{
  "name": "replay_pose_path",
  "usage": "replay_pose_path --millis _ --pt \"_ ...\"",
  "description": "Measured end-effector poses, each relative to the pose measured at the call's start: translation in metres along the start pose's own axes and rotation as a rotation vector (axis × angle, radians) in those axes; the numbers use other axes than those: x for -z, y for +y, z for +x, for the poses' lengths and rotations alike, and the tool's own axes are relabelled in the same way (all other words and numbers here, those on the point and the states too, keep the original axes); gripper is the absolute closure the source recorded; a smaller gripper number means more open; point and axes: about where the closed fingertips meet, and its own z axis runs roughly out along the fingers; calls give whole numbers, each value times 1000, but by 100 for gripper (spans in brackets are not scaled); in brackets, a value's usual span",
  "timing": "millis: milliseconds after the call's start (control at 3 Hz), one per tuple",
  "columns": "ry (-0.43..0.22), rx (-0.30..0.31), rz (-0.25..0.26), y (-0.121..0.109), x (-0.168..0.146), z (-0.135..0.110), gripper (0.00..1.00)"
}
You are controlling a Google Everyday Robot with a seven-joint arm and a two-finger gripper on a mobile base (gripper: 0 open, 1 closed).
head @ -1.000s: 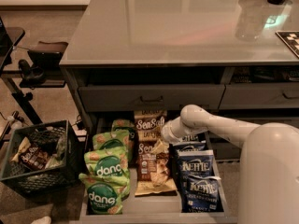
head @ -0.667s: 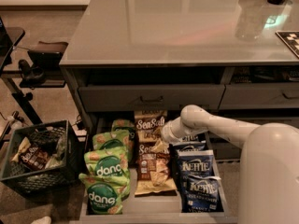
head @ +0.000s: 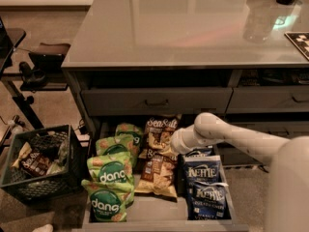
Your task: Pick brown chip bag from middle drawer and place on counter
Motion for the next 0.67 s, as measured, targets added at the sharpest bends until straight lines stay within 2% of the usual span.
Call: replay_pose_path --millis 667 --pt "-114 -4 -23 76 79 -21 100"
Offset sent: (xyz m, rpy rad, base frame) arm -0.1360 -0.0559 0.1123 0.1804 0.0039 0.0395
